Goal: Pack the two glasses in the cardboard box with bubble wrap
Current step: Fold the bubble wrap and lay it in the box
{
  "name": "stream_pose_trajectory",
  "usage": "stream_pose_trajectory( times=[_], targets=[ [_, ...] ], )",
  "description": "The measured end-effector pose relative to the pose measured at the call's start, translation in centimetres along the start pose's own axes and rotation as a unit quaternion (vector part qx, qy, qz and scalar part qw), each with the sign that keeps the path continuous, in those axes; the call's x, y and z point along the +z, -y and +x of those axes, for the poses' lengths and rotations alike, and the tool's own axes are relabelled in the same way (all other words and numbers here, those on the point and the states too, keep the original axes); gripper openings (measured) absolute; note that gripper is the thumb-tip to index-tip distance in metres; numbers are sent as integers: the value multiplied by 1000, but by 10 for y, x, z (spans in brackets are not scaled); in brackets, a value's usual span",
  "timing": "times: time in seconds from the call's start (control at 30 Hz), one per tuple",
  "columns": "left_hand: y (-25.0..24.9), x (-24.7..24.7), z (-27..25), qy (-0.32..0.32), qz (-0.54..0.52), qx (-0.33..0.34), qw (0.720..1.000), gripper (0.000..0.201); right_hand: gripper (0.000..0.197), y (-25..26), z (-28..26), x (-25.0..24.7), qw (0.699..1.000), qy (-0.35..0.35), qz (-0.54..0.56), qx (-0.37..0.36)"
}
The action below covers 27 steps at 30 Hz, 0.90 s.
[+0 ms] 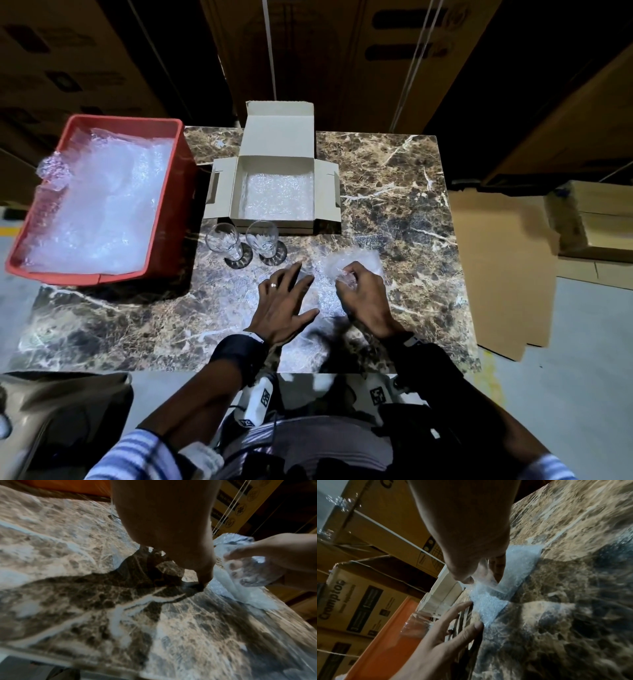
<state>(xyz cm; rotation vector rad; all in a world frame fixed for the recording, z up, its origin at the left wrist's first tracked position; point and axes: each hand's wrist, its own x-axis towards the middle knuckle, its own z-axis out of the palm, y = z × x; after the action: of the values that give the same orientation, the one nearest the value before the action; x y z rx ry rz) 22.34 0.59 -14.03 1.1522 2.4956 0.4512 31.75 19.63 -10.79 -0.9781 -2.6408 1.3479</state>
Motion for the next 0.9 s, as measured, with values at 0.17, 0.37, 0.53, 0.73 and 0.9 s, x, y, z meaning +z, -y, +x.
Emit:
stream_pose_trajectory(
  times=[0.17, 0.37, 0.53, 0.73, 0.9],
  targets=[
    [-4, -9, 0, -21, -52, -8, 998, 70, 55, 6, -6, 8, 997, 35, -72, -5],
    [-22, -27, 9, -83, -96, 15, 992, 59, 52, -1, -12, 9, 998, 23, -44, -33],
    [-44, -29, 26, -103, -114, 28, 988, 55, 33, -18, -1, 6, 999, 28, -18, 17],
    [-50, -25, 35, -91, -57, 23, 994, 64, 58, -28, 5, 1, 996, 78, 34, -20],
    [-48, -23, 42, -84, -186, -139, 969, 92, 71, -31, 5, -1, 996, 75, 41, -28]
  ],
)
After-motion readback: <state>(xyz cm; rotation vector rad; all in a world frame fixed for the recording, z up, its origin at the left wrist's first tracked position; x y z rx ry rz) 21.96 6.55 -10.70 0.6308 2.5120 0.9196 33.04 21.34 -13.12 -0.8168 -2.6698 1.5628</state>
